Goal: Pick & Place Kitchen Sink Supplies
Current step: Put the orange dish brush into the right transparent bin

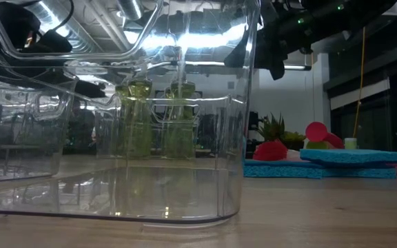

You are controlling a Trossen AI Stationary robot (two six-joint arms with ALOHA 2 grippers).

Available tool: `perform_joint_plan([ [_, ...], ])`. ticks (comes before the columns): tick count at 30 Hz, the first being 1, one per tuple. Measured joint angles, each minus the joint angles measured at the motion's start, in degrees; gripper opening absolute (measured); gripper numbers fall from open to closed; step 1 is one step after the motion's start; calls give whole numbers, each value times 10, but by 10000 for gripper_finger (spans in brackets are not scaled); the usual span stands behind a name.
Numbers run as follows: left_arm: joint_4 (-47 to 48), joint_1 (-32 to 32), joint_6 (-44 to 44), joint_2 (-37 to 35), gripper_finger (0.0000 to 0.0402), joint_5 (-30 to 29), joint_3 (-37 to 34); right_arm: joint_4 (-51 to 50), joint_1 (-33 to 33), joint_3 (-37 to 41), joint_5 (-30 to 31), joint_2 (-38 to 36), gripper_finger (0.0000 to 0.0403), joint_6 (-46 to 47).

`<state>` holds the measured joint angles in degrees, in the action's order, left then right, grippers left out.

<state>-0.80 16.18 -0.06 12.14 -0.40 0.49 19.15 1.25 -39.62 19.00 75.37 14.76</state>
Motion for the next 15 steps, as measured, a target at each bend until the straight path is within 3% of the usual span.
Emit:
perform_joint_plan([
  [9, 0, 19, 2, 2, 260, -6, 0, -43, 0, -3, -101, 0, 11, -61],
  [15, 0, 19, 2, 2, 260, -6, 0, -279, 0, -85, -117, 0, 27, -39],
])
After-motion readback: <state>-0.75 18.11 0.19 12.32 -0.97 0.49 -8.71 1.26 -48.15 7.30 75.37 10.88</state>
